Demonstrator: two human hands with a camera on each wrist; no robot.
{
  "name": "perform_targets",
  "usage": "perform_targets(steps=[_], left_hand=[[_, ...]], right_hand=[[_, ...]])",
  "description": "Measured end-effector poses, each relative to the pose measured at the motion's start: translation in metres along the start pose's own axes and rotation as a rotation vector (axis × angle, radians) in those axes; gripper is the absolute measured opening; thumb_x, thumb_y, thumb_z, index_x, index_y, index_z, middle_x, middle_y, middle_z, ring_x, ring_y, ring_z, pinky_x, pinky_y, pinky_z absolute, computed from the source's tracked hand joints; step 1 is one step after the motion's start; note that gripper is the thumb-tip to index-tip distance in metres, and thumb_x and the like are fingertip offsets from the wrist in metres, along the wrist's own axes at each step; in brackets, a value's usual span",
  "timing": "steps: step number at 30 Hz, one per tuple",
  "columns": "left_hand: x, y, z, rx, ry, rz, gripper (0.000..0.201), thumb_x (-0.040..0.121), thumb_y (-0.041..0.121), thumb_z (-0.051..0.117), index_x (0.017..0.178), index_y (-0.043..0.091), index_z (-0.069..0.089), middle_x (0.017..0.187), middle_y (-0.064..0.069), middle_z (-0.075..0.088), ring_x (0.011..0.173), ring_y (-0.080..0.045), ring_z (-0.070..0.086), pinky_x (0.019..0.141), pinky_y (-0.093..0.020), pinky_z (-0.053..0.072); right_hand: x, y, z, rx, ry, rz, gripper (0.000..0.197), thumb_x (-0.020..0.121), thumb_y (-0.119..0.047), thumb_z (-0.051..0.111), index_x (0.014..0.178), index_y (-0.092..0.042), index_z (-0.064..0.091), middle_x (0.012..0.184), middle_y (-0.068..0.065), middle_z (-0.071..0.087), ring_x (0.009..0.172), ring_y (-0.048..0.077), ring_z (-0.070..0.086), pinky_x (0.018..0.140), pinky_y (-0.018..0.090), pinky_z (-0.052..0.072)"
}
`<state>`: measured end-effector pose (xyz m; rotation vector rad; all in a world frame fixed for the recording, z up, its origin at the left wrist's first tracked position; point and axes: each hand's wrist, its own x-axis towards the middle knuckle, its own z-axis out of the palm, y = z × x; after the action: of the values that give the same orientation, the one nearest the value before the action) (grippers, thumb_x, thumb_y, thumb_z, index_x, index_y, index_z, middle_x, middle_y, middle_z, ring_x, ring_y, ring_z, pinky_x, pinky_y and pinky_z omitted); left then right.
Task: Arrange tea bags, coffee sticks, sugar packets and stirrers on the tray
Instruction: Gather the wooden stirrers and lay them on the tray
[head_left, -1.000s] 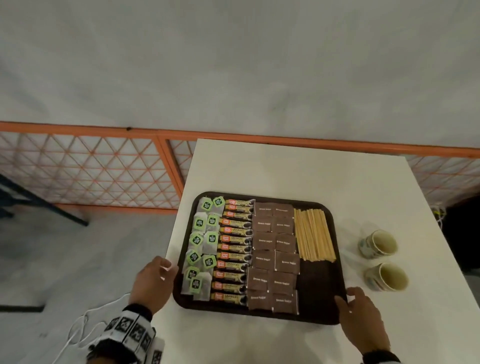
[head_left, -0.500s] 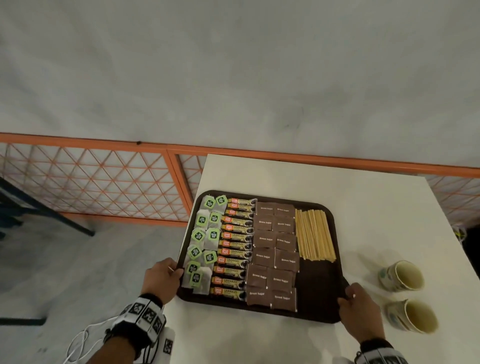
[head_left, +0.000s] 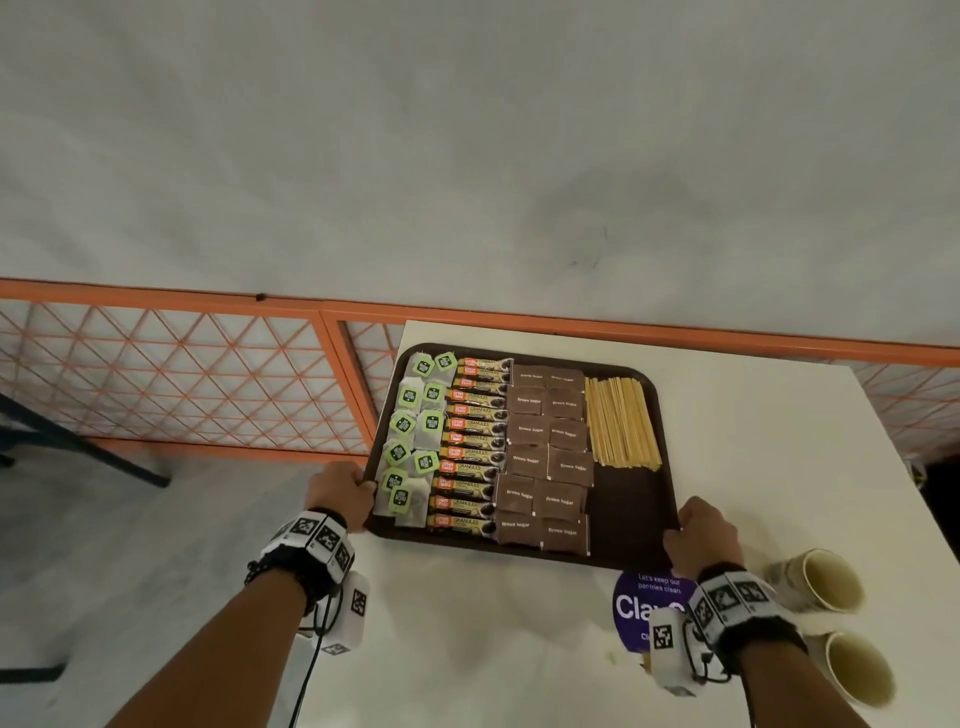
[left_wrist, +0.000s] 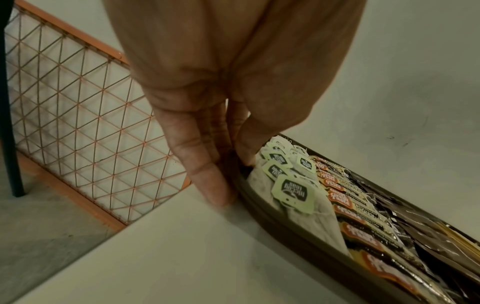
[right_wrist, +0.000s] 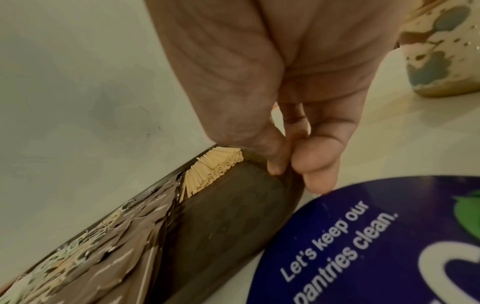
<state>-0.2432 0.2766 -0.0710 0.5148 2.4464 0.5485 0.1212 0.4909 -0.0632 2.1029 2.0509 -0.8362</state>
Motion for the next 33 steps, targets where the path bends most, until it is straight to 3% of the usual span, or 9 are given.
perform_targets(steps=[7,15,19,25,28,30,33], left_hand=[[0.002,0.001,0.002,0.03,-0.026,0.044,0.012,0.088,0.021,0.065,0.081,0.012,0.07,0.086,-0.011,0.073,0.081,-0.029,0.07,0.075,-0.037,0.061],[-0.003,0.005,0.005,0.042,-0.031,0.044,0.015,0.09,0.02,0.063,0.083,0.01,0.071,0.086,-0.012,0.073,0.08,-0.029,0.07,0.072,-0.037,0.062],[-0.003,0.005,0.004,0.058,-0.035,0.037,0.014,0.09,0.022,0.063,0.084,0.011,0.072,0.086,-0.011,0.074,0.082,-0.029,0.07,0.076,-0.036,0.061],[-0.004,0.004,0.003,0.118,-0.049,0.039,0.015,0.089,0.025,0.063,0.089,0.014,0.072,0.081,-0.006,0.07,0.073,-0.021,0.06,0.059,-0.021,0.044],[-0.007,0.003,0.001,0.075,-0.058,0.042,0.019,0.09,0.028,0.064,0.095,0.011,0.071,0.09,-0.011,0.073,0.073,-0.023,0.06,0.061,-0.026,0.048],[-0.014,0.003,-0.004,0.033,-0.046,0.043,0.029,0.091,0.034,0.063,0.1,0.007,0.068,0.091,-0.015,0.071,0.072,-0.027,0.063,0.059,-0.028,0.047],[-0.033,0.013,-0.013,0.014,0.122,0.151,0.035,0.091,0.036,0.062,0.108,0.006,0.056,0.107,-0.021,0.062,0.096,-0.039,0.06,0.078,-0.041,0.048]], right_hand=[[0.004,0.005,-0.001,-0.026,0.004,-0.008,0.012,0.086,-0.007,0.058,0.096,-0.01,0.051,0.091,0.011,0.06,0.083,0.029,0.06,0.076,0.041,0.054],[0.009,0.007,0.0,-0.049,0.022,-0.001,0.014,0.086,-0.008,0.058,0.097,-0.012,0.05,0.093,0.011,0.06,0.083,0.028,0.06,0.077,0.041,0.055],[0.009,0.007,0.0,-0.057,0.032,0.014,0.013,0.086,-0.009,0.058,0.096,-0.013,0.05,0.094,0.012,0.061,0.084,0.029,0.061,0.079,0.043,0.056],[0.005,0.008,0.001,-0.021,0.03,0.032,0.014,0.09,-0.014,0.058,0.102,-0.014,0.05,0.096,0.011,0.062,0.085,0.028,0.063,0.081,0.043,0.058],[-0.009,0.012,-0.01,0.089,0.015,0.019,0.022,0.093,-0.026,0.061,0.111,-0.016,0.053,0.101,0.009,0.065,0.082,0.021,0.063,0.073,0.033,0.055],[-0.033,0.022,-0.023,0.134,0.037,-0.033,0.021,0.094,-0.03,0.06,0.11,-0.017,0.055,0.094,0.005,0.068,0.077,0.016,0.063,0.068,0.028,0.049],[-0.087,0.052,-0.045,0.184,0.18,-0.134,0.007,0.092,-0.028,0.064,0.091,-0.022,0.061,0.075,-0.006,0.067,0.067,0.011,0.063,0.065,0.027,0.048]])
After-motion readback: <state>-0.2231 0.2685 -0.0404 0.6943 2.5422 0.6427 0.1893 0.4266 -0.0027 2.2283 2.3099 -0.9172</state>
